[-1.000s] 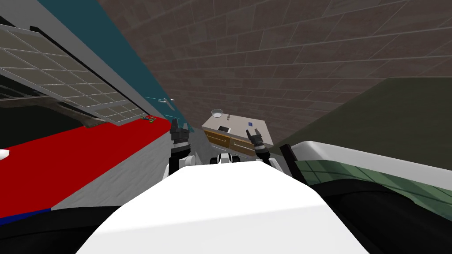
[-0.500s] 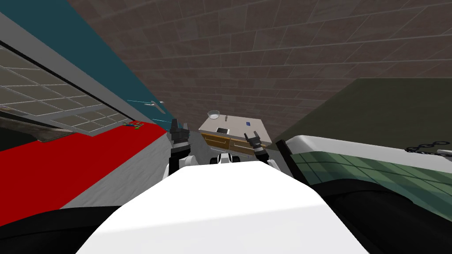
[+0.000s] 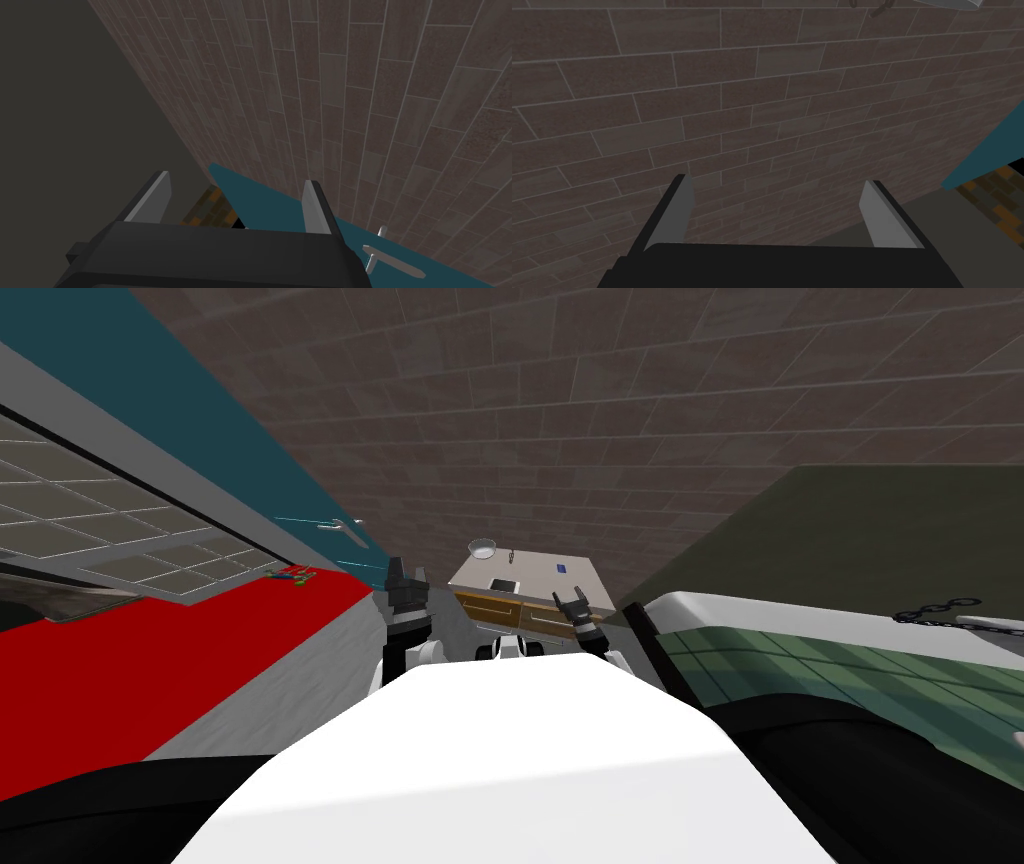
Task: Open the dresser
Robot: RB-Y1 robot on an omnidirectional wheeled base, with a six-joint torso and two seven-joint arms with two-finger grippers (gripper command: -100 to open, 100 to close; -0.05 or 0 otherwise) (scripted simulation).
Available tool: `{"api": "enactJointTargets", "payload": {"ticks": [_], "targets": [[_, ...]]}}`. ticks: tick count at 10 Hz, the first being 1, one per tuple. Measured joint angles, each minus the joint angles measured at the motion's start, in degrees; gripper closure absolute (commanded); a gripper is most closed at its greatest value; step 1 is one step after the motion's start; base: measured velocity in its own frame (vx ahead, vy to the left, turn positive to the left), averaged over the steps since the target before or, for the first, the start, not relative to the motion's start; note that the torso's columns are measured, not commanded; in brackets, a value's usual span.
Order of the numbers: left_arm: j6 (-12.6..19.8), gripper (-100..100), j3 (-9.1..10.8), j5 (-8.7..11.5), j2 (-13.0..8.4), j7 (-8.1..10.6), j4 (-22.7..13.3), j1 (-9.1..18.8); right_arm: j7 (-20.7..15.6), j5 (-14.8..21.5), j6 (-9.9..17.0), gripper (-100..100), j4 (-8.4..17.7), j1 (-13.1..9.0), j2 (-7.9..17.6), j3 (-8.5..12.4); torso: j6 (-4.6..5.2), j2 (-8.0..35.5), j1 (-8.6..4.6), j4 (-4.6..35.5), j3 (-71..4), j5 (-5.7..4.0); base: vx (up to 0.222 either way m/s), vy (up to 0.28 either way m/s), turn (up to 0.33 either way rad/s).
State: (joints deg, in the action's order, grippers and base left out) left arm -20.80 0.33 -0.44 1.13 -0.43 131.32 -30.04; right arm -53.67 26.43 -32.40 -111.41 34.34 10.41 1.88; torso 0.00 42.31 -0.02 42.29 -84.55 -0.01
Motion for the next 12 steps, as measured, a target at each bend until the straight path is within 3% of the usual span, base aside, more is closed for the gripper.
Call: {"api": "enactJointTargets", "payload": {"ticks": [4,12], "targets": [[0.0,0,0.0,0.0,0.0,0.0,0.0,0.0,0.0,0.0,0.0,-100,0.0,0.01,0.0,0.0,0.0,-0.02,0.01,0.0,-0.01,0.0,-0.003,0.007,-0.01],[0.0,0,-0.01,0.0,0.01,0.0,0.0,0.0,-11.81,3.27,1.17,-100,6.4,-3.33,-1.82,0.23,0.0,0.01,0.04,0.0,0.0,0.01,0.019,0.108,-0.106]]}}
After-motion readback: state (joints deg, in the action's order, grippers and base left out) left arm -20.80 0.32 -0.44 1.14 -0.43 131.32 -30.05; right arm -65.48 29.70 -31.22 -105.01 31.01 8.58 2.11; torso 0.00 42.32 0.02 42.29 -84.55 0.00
